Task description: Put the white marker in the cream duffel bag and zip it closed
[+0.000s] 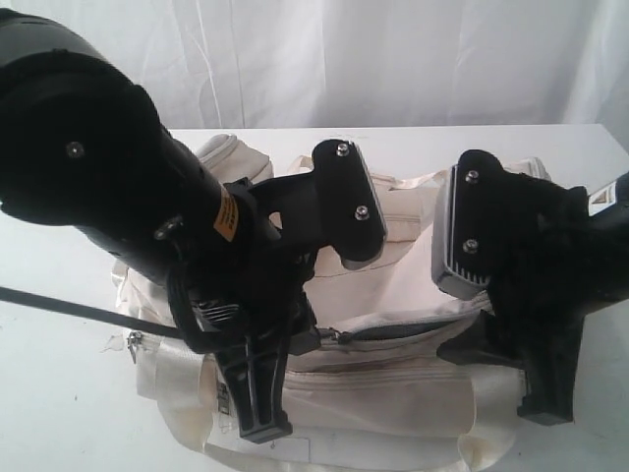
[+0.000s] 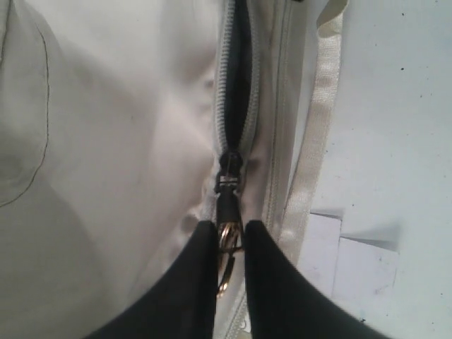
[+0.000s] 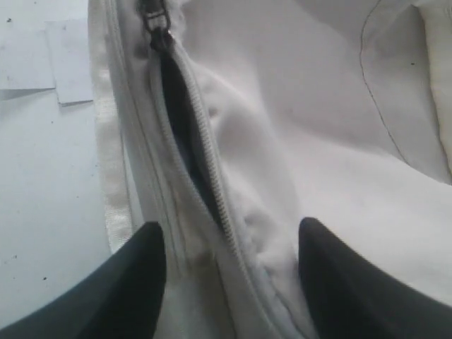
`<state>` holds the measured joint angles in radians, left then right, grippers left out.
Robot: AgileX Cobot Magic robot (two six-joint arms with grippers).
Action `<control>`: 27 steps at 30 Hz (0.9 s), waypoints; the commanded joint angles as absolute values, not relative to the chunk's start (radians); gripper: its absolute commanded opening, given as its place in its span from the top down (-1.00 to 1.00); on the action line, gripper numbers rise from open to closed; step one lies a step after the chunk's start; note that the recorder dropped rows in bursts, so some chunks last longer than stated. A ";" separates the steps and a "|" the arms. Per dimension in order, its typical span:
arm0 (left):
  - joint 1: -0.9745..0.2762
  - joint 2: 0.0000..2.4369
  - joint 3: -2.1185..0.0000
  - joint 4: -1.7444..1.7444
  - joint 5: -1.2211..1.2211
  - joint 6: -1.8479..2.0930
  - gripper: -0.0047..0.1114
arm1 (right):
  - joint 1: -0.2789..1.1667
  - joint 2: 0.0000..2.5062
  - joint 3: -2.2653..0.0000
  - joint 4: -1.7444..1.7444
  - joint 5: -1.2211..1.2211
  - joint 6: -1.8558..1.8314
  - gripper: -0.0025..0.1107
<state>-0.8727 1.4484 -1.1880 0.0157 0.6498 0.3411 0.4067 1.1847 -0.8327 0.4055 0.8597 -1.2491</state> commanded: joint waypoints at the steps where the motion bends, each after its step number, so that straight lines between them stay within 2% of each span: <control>1: -0.880 1.444 -1.183 0.011 0.656 0.323 0.92 | 0.410 1.236 -0.825 0.406 0.811 -1.292 0.02; 5: -0.880 1.444 -1.183 0.011 0.656 0.315 0.92 | 0.424 1.268 -0.825 0.408 0.811 -1.305 0.11; 7: -0.880 1.444 -1.183 0.011 0.656 0.313 0.92 | 0.438 1.272 -0.825 0.408 0.805 -1.303 0.26; 9: -0.880 1.444 -1.183 0.011 0.657 0.311 0.92 | 0.438 1.272 -0.825 0.408 0.784 -1.295 0.53; 10: -0.880 1.444 -1.183 0.011 0.664 0.311 0.92 | 0.438 1.272 -0.825 0.406 0.768 -1.269 0.74; 12: -0.880 1.437 -1.183 0.011 0.689 0.311 0.92 | 0.438 1.272 -0.825 0.377 0.748 -1.192 0.95; 16: -0.873 1.378 -1.183 0.092 0.725 0.275 0.92 | 0.438 1.270 -0.825 0.242 0.742 -1.065 0.96; 19: -0.814 1.347 -1.164 0.127 0.799 0.260 0.92 | 0.438 1.269 -0.825 0.242 0.742 -1.056 0.96; 27: -0.697 1.279 -1.096 0.142 0.789 0.266 0.92 | 0.438 1.269 -0.825 0.242 0.742 -1.050 0.96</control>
